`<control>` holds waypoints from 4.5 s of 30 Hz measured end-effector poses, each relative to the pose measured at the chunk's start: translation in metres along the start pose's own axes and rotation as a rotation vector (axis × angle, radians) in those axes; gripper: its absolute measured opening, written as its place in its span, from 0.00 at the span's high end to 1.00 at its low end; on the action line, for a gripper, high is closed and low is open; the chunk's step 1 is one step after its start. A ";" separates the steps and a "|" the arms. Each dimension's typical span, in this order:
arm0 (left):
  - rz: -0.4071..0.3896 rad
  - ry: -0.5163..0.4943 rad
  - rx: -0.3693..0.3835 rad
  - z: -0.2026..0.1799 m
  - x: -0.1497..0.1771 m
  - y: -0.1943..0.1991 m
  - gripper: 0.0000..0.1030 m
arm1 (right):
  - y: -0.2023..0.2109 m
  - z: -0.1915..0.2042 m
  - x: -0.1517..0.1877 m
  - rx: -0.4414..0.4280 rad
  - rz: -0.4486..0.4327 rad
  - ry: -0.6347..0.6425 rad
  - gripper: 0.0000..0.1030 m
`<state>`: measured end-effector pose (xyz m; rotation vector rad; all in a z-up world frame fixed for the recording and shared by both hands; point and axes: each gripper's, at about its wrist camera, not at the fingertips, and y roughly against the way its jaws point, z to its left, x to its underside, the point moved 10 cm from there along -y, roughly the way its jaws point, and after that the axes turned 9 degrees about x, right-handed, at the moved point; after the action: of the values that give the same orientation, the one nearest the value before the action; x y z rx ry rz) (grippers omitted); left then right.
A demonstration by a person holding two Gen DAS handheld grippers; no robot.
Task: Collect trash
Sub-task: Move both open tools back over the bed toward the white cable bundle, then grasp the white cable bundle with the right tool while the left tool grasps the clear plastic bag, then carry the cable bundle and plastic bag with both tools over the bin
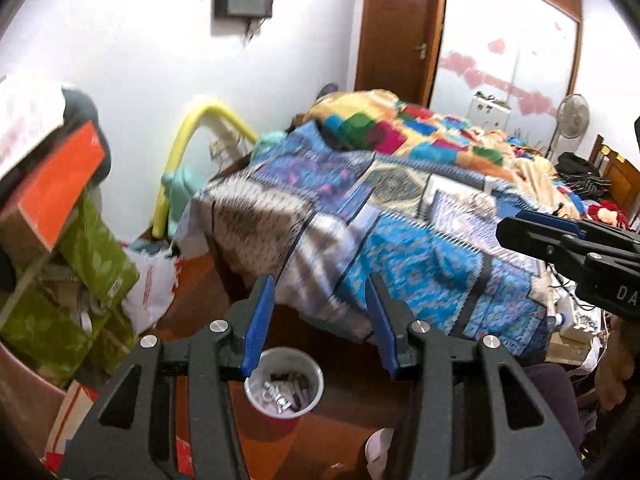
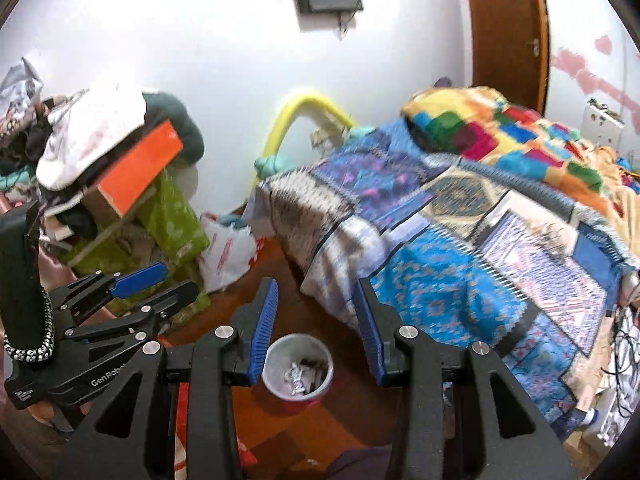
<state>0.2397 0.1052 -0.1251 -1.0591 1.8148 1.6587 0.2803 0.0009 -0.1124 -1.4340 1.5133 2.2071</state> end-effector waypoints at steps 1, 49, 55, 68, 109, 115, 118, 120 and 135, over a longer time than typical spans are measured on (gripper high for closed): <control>-0.010 -0.006 0.006 -0.007 -0.004 0.002 0.55 | 0.006 -0.004 -0.002 0.007 -0.013 -0.004 0.64; 0.188 -0.186 0.221 -0.223 -0.063 -0.307 0.14 | -0.073 -0.341 0.023 0.364 0.075 -0.332 0.27; 0.222 -0.164 0.222 -0.215 -0.060 -0.355 0.14 | -0.142 -0.358 0.018 0.292 0.137 -0.349 0.27; 0.263 -0.134 0.276 -0.221 -0.072 -0.437 0.14 | -0.236 -0.379 0.011 0.190 0.210 -0.378 0.49; 0.242 -0.187 0.339 -0.295 -0.108 -0.418 0.76 | -0.118 -0.403 -0.007 0.366 0.010 -0.360 0.90; 0.156 -0.211 0.329 -0.291 -0.131 -0.340 0.76 | -0.069 -0.375 -0.028 0.370 -0.038 -0.346 0.90; 0.110 -0.223 0.335 -0.286 -0.140 -0.297 0.76 | -0.045 -0.358 -0.038 0.370 -0.061 -0.333 0.90; 0.080 -0.231 0.338 -0.282 -0.144 -0.268 0.76 | -0.025 -0.344 -0.045 0.366 -0.081 -0.329 0.90; -0.047 -0.171 0.304 -0.197 -0.134 -0.106 0.76 | 0.059 -0.229 -0.057 0.301 -0.153 -0.258 0.90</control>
<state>0.4346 -0.0532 -0.0548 -0.7968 1.8408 1.3465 0.4238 -0.1834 -0.0442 -1.0888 1.5103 1.8925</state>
